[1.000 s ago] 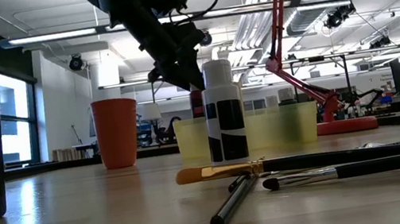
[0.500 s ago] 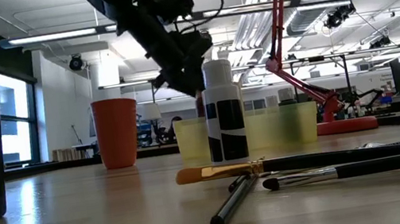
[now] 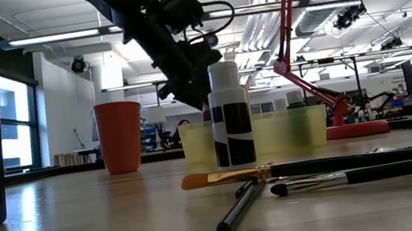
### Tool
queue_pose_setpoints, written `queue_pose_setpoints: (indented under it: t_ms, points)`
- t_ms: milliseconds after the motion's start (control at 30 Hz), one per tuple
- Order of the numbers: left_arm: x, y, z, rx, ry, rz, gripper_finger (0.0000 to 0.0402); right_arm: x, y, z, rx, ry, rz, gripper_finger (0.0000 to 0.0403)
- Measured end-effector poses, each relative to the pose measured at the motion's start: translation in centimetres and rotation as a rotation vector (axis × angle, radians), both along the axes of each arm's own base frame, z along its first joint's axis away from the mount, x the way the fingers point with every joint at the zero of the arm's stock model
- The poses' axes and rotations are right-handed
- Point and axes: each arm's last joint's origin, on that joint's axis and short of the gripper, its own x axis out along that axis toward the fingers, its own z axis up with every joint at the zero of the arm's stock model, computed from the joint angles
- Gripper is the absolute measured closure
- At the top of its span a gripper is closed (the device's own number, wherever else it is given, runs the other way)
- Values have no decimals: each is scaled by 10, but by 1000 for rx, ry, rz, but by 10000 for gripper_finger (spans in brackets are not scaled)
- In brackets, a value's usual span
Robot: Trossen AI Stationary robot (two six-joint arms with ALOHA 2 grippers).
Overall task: Pick & Place Paint Supplies
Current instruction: Put the red paint bottle into the yellow bin
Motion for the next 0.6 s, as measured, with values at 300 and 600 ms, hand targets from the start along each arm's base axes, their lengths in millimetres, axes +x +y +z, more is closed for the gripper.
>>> queue_pose_setpoints:
  t_ms: [300,600]
  points:
    - [8,3,-14,-9,-3,26,281,0,0,0,-24,-1,1,398]
    - [8,3,-15,-11,-5,22,271,0,0,0,-24,-2,1,398]
